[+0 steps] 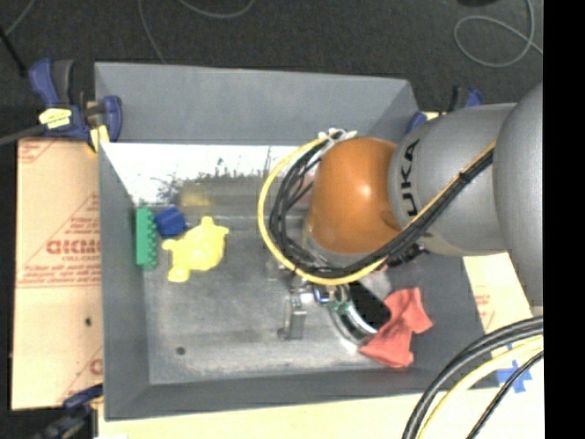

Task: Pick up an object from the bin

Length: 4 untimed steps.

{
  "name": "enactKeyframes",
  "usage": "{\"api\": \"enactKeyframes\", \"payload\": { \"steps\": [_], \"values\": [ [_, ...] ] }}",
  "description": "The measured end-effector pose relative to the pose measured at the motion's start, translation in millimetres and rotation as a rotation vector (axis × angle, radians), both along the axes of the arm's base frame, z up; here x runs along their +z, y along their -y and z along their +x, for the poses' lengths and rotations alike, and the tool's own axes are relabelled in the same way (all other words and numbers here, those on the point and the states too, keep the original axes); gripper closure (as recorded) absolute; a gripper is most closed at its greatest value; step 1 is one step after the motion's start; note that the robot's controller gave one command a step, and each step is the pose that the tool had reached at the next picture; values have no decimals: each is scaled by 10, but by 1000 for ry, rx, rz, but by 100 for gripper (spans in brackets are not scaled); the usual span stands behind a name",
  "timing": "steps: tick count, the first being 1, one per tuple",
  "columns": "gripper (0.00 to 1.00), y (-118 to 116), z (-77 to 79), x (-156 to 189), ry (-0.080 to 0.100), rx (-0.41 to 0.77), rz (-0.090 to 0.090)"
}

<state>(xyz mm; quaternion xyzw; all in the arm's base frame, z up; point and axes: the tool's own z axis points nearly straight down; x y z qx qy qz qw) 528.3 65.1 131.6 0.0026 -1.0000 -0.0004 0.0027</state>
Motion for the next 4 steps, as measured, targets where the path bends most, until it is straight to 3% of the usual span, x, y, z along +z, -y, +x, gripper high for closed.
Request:
{"api": "enactKeyframes", "payload": {
  "steps": [1, 2, 3, 4],
  "values": [
    [0, 1, 18, 44, 8, -2, 1],
    [0, 313, 120, 45, 6, -15, 1],
    [0, 713, 38, 276, 7, 23, 0],
    [0, 829, 285, 93, 16, -37, 1]
  ]
}}
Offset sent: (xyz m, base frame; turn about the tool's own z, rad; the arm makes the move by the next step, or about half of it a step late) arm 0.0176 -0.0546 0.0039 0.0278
